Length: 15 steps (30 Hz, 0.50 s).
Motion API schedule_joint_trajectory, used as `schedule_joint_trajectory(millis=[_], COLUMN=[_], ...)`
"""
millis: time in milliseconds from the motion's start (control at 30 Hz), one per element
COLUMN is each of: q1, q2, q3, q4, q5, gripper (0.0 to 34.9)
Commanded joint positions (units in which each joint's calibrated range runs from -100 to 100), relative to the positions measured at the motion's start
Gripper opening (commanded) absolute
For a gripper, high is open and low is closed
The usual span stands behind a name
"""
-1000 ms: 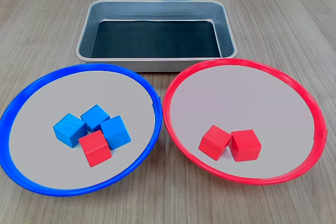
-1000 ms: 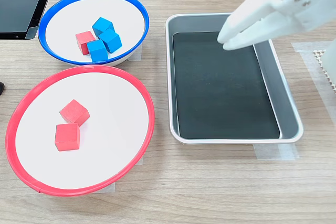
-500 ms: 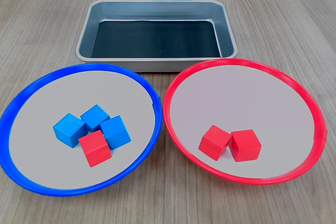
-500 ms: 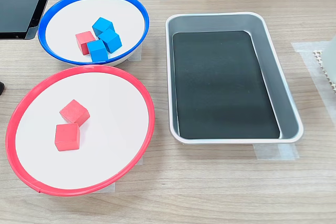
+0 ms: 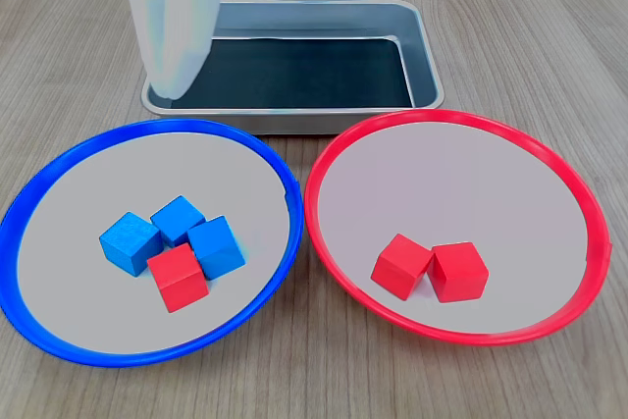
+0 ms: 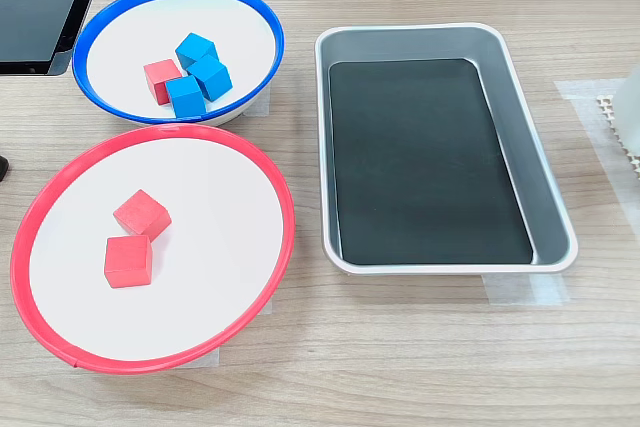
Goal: Relocate any red block in the blue dish to the red dish, correcting any misplacement.
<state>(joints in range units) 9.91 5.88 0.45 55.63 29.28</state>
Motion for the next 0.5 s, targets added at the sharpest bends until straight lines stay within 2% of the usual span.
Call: schedule_joint_trajectory(millis=[0,267,367,467], q1=[0.7,1.1,1.6,1.9], q2=[4.1,15.3,19.1,20.9], q3=[-9.9,-22.2,-25.4,-27.0], q4=[0.5,0.5,1.9,2.5], q5=[1.2,0.5,0.5,0.4], gripper=[0.3,4.3,7.5,8.8])
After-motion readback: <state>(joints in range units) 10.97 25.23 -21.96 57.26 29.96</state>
